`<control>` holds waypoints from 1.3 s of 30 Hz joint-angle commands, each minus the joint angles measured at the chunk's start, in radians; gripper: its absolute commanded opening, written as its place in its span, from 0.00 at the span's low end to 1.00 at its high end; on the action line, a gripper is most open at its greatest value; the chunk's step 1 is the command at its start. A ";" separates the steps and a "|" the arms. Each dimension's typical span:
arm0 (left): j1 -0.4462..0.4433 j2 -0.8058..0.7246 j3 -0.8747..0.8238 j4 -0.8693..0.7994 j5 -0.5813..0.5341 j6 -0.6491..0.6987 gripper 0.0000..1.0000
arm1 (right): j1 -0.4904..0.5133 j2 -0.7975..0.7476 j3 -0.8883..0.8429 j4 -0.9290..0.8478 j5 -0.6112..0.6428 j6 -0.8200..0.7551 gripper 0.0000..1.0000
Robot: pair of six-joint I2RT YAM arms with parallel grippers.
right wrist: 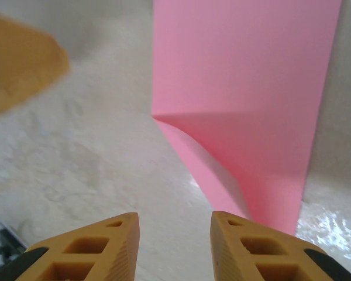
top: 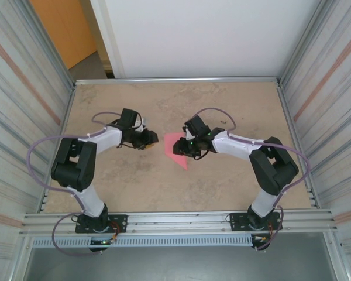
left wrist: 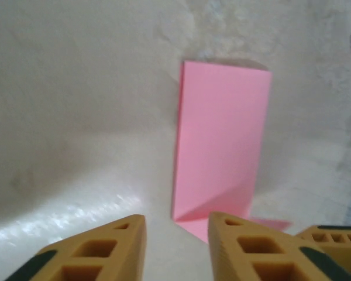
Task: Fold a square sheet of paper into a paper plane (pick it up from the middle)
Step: Third fold the triangle at the center of the table.
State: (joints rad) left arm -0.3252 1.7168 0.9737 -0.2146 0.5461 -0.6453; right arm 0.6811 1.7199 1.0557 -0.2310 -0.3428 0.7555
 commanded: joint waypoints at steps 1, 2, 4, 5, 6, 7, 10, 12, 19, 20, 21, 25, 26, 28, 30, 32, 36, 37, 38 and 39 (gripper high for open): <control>-0.032 -0.035 -0.063 0.088 0.058 -0.120 0.40 | -0.009 0.025 -0.012 0.048 -0.026 0.071 0.36; -0.041 -0.038 -0.076 0.107 0.068 -0.143 0.41 | -0.010 0.038 -0.009 0.045 -0.028 0.074 0.36; -0.058 -0.038 -0.100 0.151 0.087 -0.183 0.42 | -0.013 0.062 -0.005 0.045 -0.017 0.082 0.35; -0.065 -0.036 -0.110 0.162 0.088 -0.196 0.43 | -0.014 0.069 -0.003 0.043 -0.010 0.082 0.35; -0.072 -0.035 -0.118 0.175 0.087 -0.208 0.43 | -0.017 0.079 -0.003 0.042 -0.005 0.085 0.34; -0.078 -0.029 -0.123 0.185 0.088 -0.218 0.43 | -0.021 0.086 -0.004 0.041 -0.003 0.087 0.34; -0.087 -0.009 -0.126 0.202 0.096 -0.233 0.43 | -0.032 0.112 -0.004 0.038 -0.003 0.085 0.33; -0.093 0.004 -0.122 0.212 0.105 -0.241 0.43 | -0.035 0.124 -0.006 0.034 0.003 0.083 0.32; -0.102 0.030 -0.106 0.190 0.091 -0.243 0.42 | -0.040 0.161 -0.009 0.005 0.023 0.081 0.27; -0.101 0.031 -0.105 0.189 0.086 -0.243 0.42 | -0.041 0.164 -0.007 0.000 0.025 0.081 0.27; -0.100 0.035 -0.104 0.187 0.084 -0.246 0.42 | -0.041 0.167 -0.008 -0.004 0.028 0.082 0.27; -0.103 0.054 -0.095 0.182 0.085 -0.247 0.41 | -0.045 0.173 -0.013 -0.010 0.030 0.082 0.26; -0.103 0.059 -0.090 0.181 0.089 -0.248 0.41 | -0.045 0.172 -0.014 -0.009 0.030 0.081 0.26; -0.104 0.069 -0.080 0.179 0.091 -0.247 0.40 | -0.047 0.173 -0.015 -0.010 0.028 0.080 0.26; -0.107 0.077 -0.068 0.172 0.091 -0.242 0.40 | -0.046 0.174 -0.013 -0.009 0.028 0.078 0.26; -0.109 0.086 -0.056 0.163 0.088 -0.237 0.40 | -0.046 0.173 -0.015 -0.008 0.030 0.078 0.26; -0.114 0.105 -0.037 0.158 0.089 -0.234 0.40 | -0.047 0.173 -0.017 -0.007 0.032 0.077 0.25; -0.117 0.107 -0.033 0.157 0.090 -0.232 0.40 | -0.047 0.172 -0.017 -0.008 0.032 0.078 0.25; -0.118 0.112 -0.028 0.155 0.092 -0.231 0.40 | -0.048 0.172 -0.019 -0.007 0.032 0.078 0.25; -0.118 0.115 -0.026 0.153 0.092 -0.231 0.40 | -0.048 0.173 -0.020 -0.008 0.032 0.076 0.25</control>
State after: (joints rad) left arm -0.4343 1.8172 0.9207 -0.0322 0.6285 -0.8848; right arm 0.6407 1.8641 1.0554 -0.1947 -0.3370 0.8295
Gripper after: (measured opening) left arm 0.401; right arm 0.255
